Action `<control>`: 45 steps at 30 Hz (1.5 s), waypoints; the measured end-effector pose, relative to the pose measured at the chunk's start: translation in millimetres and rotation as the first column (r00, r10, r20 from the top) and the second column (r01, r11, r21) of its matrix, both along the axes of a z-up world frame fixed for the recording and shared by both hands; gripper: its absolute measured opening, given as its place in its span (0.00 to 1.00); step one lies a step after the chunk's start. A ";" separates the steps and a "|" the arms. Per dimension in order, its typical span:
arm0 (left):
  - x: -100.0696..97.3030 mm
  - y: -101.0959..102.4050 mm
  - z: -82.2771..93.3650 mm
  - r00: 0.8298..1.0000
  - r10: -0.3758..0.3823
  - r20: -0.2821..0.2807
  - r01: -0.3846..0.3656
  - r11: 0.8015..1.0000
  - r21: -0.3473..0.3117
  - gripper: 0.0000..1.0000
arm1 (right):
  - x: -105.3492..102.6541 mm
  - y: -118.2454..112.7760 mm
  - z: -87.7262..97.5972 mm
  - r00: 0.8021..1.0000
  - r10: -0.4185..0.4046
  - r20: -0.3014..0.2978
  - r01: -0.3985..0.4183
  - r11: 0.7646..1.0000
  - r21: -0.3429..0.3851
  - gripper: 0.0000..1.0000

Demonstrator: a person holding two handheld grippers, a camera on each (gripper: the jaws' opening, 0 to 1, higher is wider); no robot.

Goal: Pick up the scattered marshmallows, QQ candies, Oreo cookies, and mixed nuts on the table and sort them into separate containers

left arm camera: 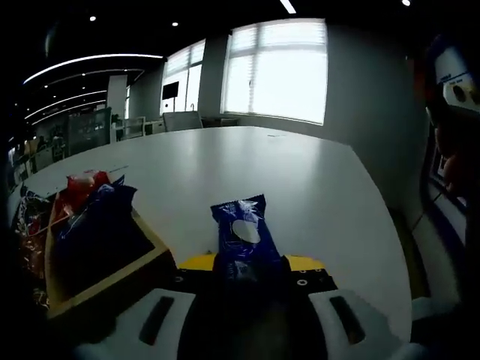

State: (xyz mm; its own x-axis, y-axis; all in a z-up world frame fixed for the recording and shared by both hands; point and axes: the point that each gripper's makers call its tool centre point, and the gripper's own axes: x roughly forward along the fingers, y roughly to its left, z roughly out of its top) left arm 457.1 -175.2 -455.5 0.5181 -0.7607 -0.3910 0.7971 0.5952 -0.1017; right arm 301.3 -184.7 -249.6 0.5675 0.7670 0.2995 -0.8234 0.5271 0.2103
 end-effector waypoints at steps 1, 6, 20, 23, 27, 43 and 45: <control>-0.9 0.5 0.0 1.000 -0.001 0.002 0.001 1.000 -0.003 0.36 | 0.0 0.4 -0.2 1.000 0.000 0.000 0.000 1.000 -0.002 0.90; -4.0 4.0 0.3 1.000 -0.003 0.018 0.003 1.000 -0.008 0.36 | -0.2 0.9 0.3 1.000 0.001 0.000 -0.001 1.000 0.000 0.90; -29.6 20.0 16.5 0.999 -0.044 0.002 0.044 0.992 -0.120 0.36 | -3.3 5.6 -0.7 1.000 0.012 0.002 -0.012 1.000 -0.006 0.90; -31.1 32.1 21.5 0.999 -0.027 0.026 0.030 0.993 -0.117 0.36 | -3.7 6.1 -1.1 1.000 0.016 0.003 -0.016 1.000 -0.010 0.90; -39.5 46.0 26.9 0.999 -0.025 0.044 0.030 0.992 -0.119 0.36 | -2.5 6.3 -0.7 1.000 0.017 0.003 -0.017 1.000 -0.005 0.90; -64.5 89.9 39.3 0.981 -0.030 0.191 0.054 0.991 -0.119 0.36 | -1.8 16.0 -6.7 0.999 0.037 -0.008 -0.037 0.999 -0.025 0.90; -67.0 96.4 36.8 0.981 -0.031 0.190 0.052 0.993 -0.106 0.36 | -0.6 18.1 -9.5 0.999 0.040 -0.012 -0.040 0.999 -0.035 0.90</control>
State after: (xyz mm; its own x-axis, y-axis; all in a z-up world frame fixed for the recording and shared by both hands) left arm 390.2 -78.8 -418.7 0.5415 -0.8159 -0.2025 0.8319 0.5548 -0.0109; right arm 300.7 -166.6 -259.1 0.5394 0.7991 0.2655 -0.8416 0.5013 0.2010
